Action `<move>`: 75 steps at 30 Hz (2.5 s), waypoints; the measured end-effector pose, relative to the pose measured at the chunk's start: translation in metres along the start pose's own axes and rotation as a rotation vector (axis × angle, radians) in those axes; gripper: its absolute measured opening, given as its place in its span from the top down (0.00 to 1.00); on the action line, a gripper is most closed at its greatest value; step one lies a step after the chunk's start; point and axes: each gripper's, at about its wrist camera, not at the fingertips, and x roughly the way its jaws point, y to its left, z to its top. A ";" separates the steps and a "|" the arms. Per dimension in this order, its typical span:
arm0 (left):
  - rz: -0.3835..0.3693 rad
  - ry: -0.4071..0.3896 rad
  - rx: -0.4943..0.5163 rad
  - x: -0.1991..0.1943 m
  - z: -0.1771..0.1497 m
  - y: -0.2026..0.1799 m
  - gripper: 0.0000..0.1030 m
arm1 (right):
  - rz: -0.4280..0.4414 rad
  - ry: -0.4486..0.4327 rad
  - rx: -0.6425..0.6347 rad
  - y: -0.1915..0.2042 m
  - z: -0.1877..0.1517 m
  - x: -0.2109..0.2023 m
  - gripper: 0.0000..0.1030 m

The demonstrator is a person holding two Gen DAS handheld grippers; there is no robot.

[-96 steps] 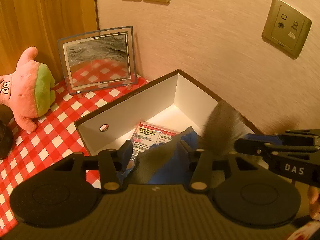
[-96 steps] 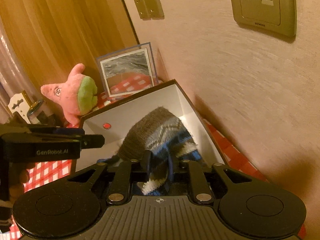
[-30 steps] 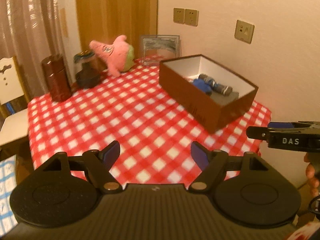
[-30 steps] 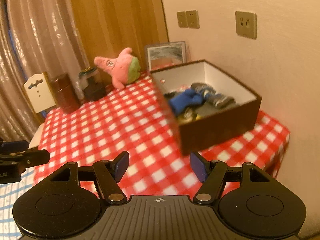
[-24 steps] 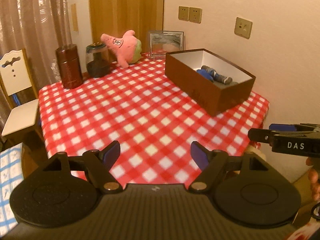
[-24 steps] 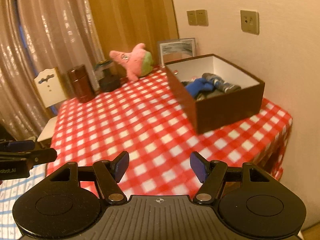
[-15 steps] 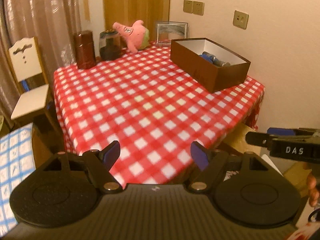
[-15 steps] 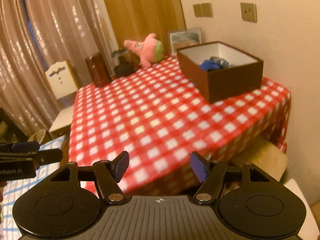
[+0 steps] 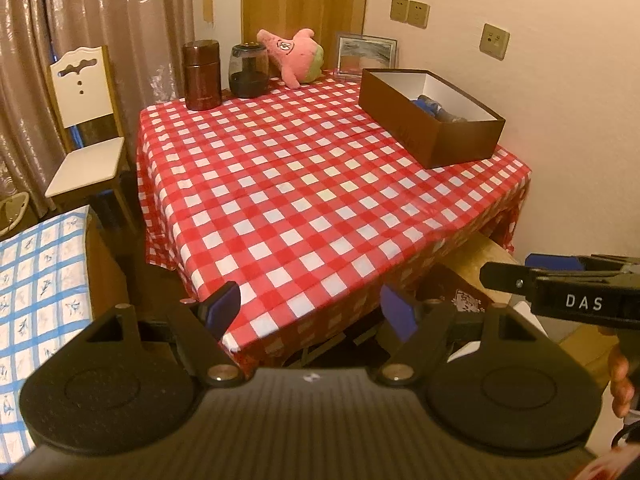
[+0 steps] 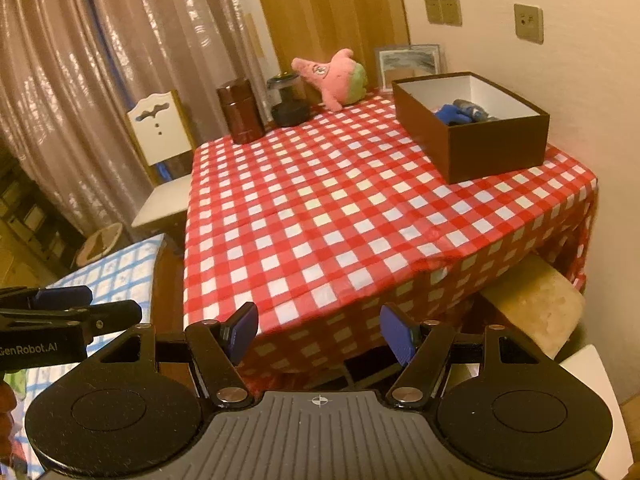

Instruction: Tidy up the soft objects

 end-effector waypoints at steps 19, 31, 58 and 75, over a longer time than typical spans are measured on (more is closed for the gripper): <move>0.041 0.010 -0.069 -0.043 -0.046 -0.048 0.26 | 0.035 0.061 -0.086 -0.022 -0.039 -0.049 0.35; 0.077 0.015 -0.063 -0.062 -0.066 -0.055 0.27 | 0.071 0.064 -0.091 -0.016 -0.053 -0.067 0.35; 0.081 0.020 -0.061 -0.063 -0.067 -0.058 0.27 | 0.076 0.066 -0.102 -0.015 -0.056 -0.072 0.35; 0.079 0.020 -0.061 -0.063 -0.068 -0.058 0.27 | 0.076 0.067 -0.105 -0.015 -0.056 -0.073 0.35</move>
